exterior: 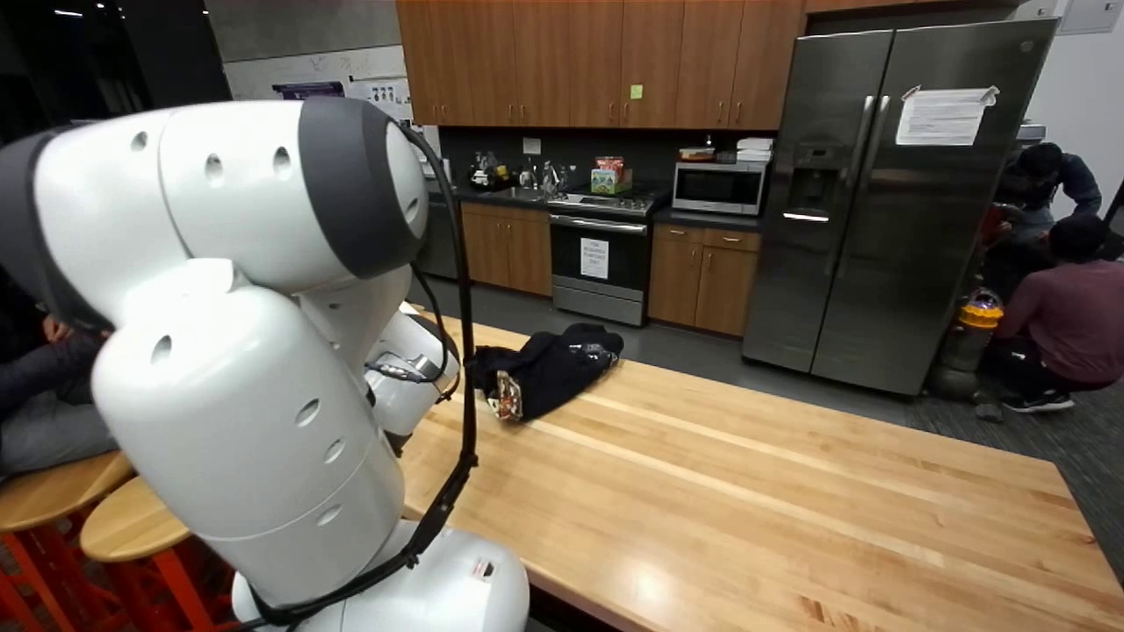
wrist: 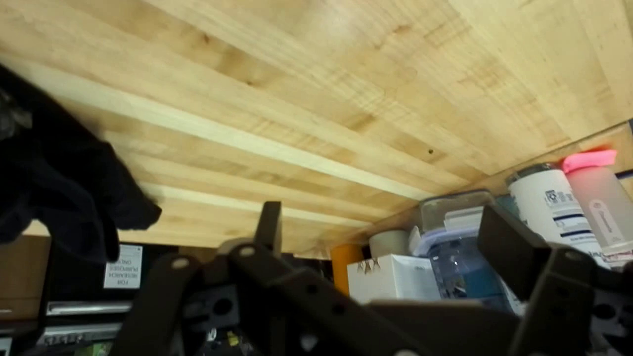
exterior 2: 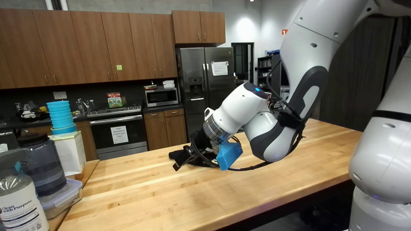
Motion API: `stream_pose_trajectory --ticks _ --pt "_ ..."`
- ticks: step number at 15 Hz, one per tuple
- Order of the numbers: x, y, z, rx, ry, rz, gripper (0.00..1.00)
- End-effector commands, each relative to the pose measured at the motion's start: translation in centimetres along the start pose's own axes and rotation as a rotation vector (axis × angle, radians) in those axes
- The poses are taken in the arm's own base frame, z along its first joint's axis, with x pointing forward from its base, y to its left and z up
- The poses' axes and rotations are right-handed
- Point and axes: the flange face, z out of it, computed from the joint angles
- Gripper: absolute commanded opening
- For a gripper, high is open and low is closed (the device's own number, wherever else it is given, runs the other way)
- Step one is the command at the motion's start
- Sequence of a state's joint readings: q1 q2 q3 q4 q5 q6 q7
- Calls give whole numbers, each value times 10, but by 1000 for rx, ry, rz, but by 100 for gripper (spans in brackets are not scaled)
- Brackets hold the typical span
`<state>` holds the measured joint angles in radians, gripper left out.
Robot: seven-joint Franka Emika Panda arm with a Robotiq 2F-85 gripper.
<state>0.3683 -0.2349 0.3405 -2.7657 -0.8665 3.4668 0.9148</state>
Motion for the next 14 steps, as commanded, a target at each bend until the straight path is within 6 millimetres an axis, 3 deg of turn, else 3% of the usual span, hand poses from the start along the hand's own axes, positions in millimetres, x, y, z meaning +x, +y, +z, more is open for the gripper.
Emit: stream_pose_trajectory --ticks 1,4,5,9,12,13,14 --pt "21 -26 -36 -3 107 -75 100" --pt "23 -47 -67 1 179 -140 100" --pt "32 -51 -69 4 195 -155 100" --pt "38 -59 -90 0 250 -192 100" --pt "43 -60 -98 -12 275 -196 100" --pt "43 -59 -86 -3 250 -196 100" --pt "43 -60 -89 -5 256 -198 100"
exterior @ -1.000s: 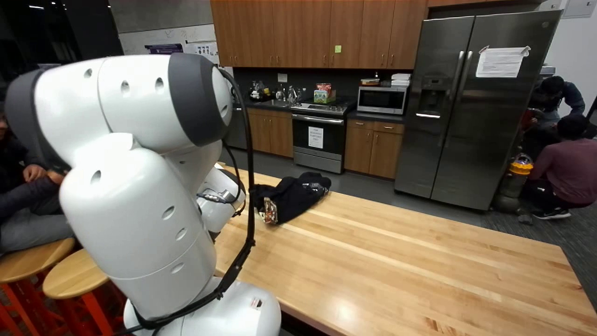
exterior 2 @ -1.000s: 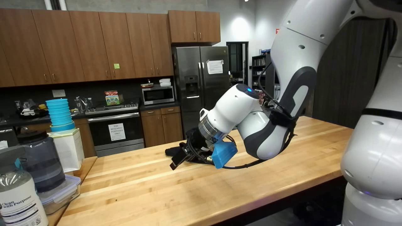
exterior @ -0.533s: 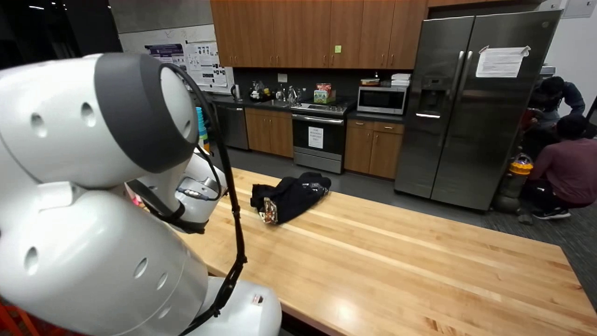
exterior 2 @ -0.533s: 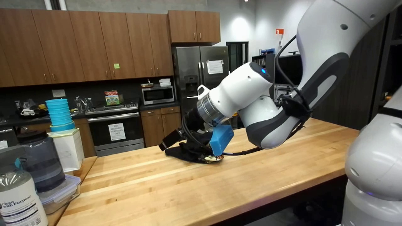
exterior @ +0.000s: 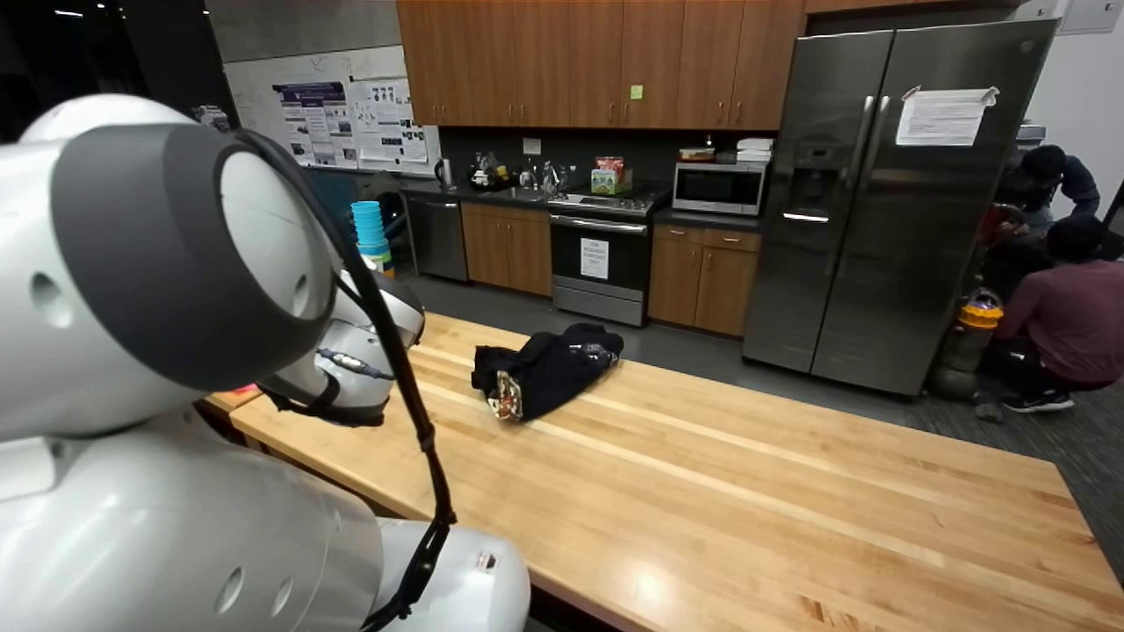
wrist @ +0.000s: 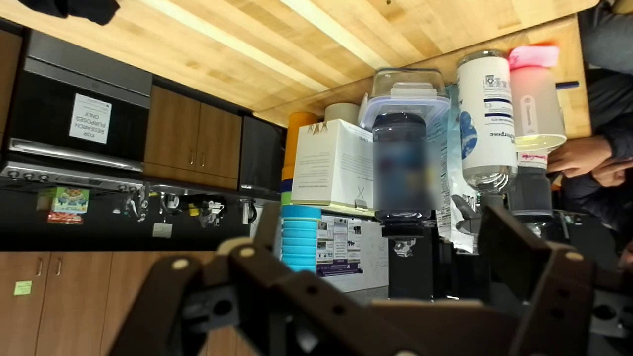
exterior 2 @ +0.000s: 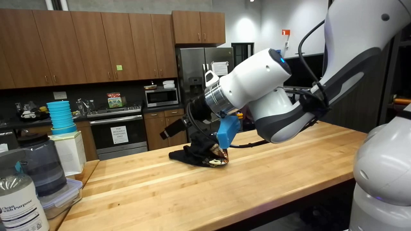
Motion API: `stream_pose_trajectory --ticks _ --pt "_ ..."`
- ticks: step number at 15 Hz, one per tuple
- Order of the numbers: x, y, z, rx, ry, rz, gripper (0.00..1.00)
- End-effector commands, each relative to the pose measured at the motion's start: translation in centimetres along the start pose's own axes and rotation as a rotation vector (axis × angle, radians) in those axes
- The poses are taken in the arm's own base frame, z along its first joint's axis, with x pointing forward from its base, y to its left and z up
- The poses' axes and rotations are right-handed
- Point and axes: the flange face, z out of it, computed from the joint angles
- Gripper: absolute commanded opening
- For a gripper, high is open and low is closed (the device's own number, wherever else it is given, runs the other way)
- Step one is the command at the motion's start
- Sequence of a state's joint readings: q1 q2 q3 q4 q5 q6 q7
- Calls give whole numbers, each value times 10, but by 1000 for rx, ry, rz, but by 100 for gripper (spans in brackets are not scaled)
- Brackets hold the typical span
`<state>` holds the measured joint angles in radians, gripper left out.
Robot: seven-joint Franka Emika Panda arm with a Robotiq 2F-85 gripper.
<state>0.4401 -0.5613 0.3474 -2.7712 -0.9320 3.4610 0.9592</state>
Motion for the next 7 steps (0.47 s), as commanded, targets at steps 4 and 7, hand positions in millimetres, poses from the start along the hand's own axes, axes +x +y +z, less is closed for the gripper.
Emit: stream_pose_trajectory --ticks 4,7 --pt "2 0 -2 -4 7 1 100" --pt "2 0 -2 -4 7 2 100"
